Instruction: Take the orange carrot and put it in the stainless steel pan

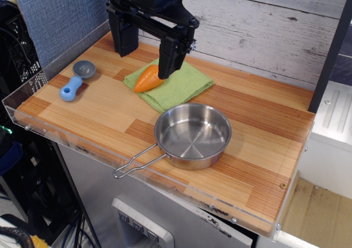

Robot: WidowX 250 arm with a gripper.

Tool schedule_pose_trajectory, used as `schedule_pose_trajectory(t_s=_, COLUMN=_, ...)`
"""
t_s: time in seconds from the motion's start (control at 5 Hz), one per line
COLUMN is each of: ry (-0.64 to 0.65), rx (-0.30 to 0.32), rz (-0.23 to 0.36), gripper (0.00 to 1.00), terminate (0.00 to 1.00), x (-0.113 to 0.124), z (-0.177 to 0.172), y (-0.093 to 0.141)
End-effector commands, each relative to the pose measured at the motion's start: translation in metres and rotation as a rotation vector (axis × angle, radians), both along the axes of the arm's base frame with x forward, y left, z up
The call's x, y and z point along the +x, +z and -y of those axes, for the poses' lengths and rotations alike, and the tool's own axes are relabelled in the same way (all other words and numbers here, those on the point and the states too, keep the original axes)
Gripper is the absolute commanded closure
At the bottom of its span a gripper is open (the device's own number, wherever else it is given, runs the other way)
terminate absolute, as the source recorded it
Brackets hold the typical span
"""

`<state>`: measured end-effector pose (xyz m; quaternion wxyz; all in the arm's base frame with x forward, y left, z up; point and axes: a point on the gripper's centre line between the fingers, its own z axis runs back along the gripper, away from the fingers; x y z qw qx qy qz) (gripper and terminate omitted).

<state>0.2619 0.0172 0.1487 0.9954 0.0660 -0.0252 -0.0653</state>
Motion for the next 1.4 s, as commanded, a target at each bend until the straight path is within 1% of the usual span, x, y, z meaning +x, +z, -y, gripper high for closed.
schedule_pose_trajectory(t_s=0.0, ry=0.0, rx=0.0, rz=0.0, gripper=0.0, terminate=0.0, x=0.0, z=0.0, y=0.0)
schedule_pose_trajectory(t_s=0.2, ry=-0.051, rx=-0.016, rz=0.036, gripper=0.0, terminate=0.0, x=0.035, z=-0.008, y=-0.004)
schedule_pose_trajectory(t_s=0.4, ry=-0.101, rx=0.0, rz=0.032, gripper=0.0, terminate=0.0, x=0.075, z=-0.017, y=-0.019)
schedule_pose_trajectory(t_s=0.6, ry=-0.086, rx=0.025, rz=0.01, gripper=0.0, terminate=0.0, x=0.106, z=-0.036, y=-0.04)
schedule_pose_trajectory(t_s=0.8, ry=-0.089, rx=0.021, rz=0.001, gripper=0.0, terminate=0.0, x=0.117, z=-0.048, y=-0.06)
schedule_pose_trajectory(t_s=1.0, ry=-0.085, rx=0.042, rz=-0.036, gripper=0.0, terminate=0.0, x=0.118, z=-0.051, y=-0.072)
schedule_pose_trajectory(t_s=1.2, ry=-0.076, rx=0.051, rz=-0.05, gripper=0.0, terminate=0.0, x=0.114, z=-0.057, y=-0.075)
